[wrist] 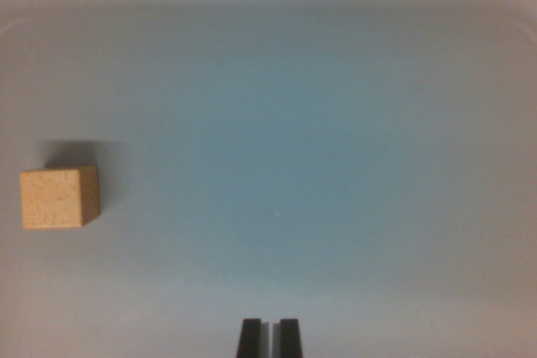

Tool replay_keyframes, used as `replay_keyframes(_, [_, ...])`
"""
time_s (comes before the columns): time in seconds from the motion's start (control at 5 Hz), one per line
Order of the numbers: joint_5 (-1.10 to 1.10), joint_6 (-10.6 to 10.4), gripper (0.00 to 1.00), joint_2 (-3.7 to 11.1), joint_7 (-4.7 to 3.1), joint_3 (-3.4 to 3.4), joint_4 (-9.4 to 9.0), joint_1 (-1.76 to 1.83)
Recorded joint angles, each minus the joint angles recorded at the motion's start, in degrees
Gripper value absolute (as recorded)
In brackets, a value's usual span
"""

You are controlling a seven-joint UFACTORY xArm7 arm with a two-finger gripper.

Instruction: Push wooden cube

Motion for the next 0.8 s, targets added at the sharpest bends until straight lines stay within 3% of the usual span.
replay_keyframes(0.2, [0.0,0.0,0.0,0.0,0.0,0.0,0.0,0.0])
replay_keyframes(0.4, [-0.02,-2.2,0.0,0.92,0.76,0.44,-1.53,0.56])
replay_keyframes(0.6, [-0.02,-2.2,0.0,0.92,0.76,0.44,-1.53,0.56])
replay_keyframes(0.8, [-0.05,-4.6,0.0,1.91,1.57,0.92,-3.18,1.16])
